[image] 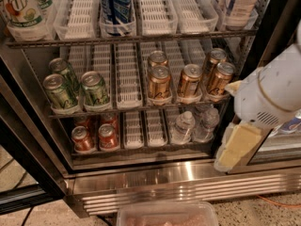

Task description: Pick green can from middle shelf of fridge

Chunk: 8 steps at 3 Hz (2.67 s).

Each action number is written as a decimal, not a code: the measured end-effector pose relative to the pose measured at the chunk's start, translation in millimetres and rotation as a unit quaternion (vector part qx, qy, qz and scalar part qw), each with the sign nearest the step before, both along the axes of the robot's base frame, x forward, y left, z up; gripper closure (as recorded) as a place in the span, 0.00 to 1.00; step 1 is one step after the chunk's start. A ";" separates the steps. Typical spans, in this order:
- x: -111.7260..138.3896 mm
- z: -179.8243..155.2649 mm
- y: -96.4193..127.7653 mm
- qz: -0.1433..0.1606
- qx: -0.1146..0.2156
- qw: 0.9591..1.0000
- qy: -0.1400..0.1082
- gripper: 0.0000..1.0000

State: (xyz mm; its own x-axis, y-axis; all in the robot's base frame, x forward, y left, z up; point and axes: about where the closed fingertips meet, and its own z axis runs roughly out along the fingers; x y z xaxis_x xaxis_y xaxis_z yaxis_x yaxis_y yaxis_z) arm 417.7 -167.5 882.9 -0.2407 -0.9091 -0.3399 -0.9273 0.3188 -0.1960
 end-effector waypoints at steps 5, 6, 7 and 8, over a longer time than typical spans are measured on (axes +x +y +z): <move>-12.5 -48.3 56.0 -0.016 0.083 0.995 -0.060 0.00; -3.4 -46.5 68.1 -0.049 0.137 0.983 -0.111 0.00; 12.3 -38.2 81.4 -0.061 0.175 0.970 -0.156 0.00; 27.3 -30.5 101.2 -0.052 0.212 0.959 -0.179 0.00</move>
Offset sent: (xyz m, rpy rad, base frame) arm -0.0131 0.0559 -0.0609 0.0529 -0.0193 0.1150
